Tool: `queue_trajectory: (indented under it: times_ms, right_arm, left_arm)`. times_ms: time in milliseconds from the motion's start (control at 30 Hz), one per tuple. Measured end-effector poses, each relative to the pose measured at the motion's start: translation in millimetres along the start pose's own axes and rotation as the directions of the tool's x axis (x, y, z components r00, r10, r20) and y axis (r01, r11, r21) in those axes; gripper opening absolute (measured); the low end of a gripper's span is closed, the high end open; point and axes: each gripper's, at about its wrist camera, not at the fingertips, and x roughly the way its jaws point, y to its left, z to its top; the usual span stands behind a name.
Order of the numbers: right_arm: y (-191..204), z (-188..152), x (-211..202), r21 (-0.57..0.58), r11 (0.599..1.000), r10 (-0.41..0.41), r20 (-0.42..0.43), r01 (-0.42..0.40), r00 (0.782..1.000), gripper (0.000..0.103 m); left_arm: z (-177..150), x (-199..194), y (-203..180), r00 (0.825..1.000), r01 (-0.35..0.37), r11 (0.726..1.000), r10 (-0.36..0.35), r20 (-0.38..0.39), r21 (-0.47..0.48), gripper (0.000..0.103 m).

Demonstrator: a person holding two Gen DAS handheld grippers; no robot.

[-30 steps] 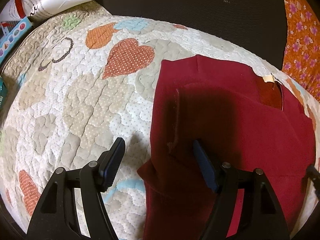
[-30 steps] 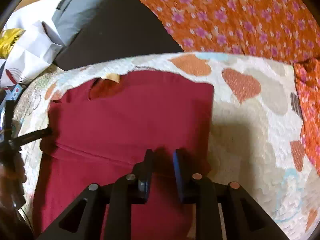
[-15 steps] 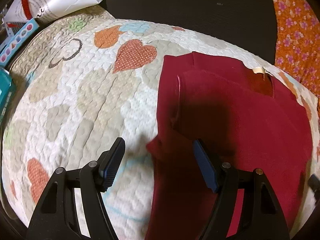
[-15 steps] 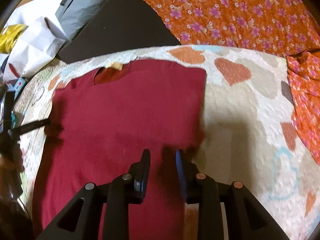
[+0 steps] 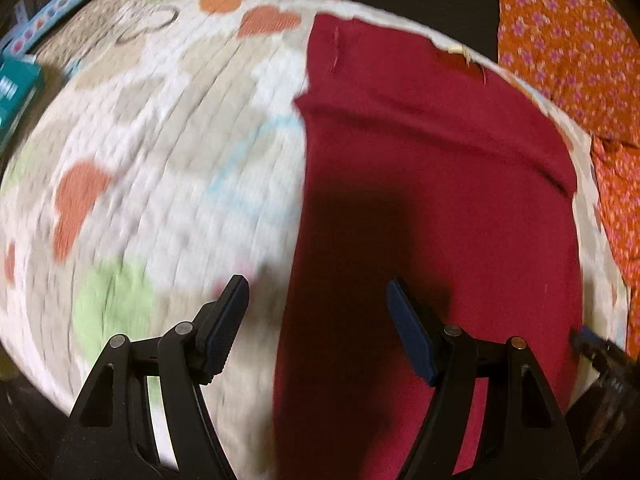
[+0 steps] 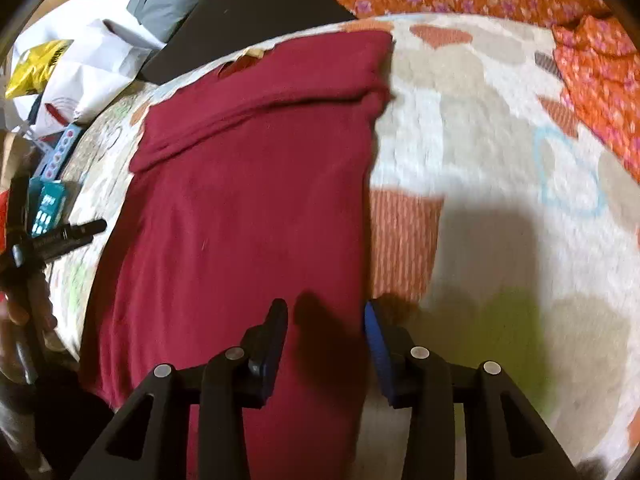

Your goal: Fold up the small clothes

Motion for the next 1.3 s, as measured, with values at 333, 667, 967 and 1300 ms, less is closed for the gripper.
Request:
queue_trajectory:
  times_ms: [333,667,967,1300]
  right_arm:
    - [2,-56,-18,-0.017,0.997,0.071,-0.062,-0.072,0.996,0.042]
    - [15,-82,-16,-0.037,0.992,0.114,-0.091,-0.118,0.989,0.045]
    - [11,-90,-18,-0.035,0.989,0.138,-0.064,-0.141,0.988,0.047]
    - [20,-81,-26,-0.08,0.952,0.289,-0.085,-0.296,0.954,0.011]
  left_arm:
    - [-71,-13,18,0.996,0.039,0.999,-0.042,-0.081,-0.034,0.072]
    - [-96,-8,14,0.991,0.042,0.998,-0.046,-0.127,-0.036,0.077]
    - [-104,-1,-10,0.991,0.024,1.0,-0.021,-0.134,0.019,0.083]
    - [-115,-17,-32,0.98,0.148,0.988,-0.14,-0.142,0.052,0.007]
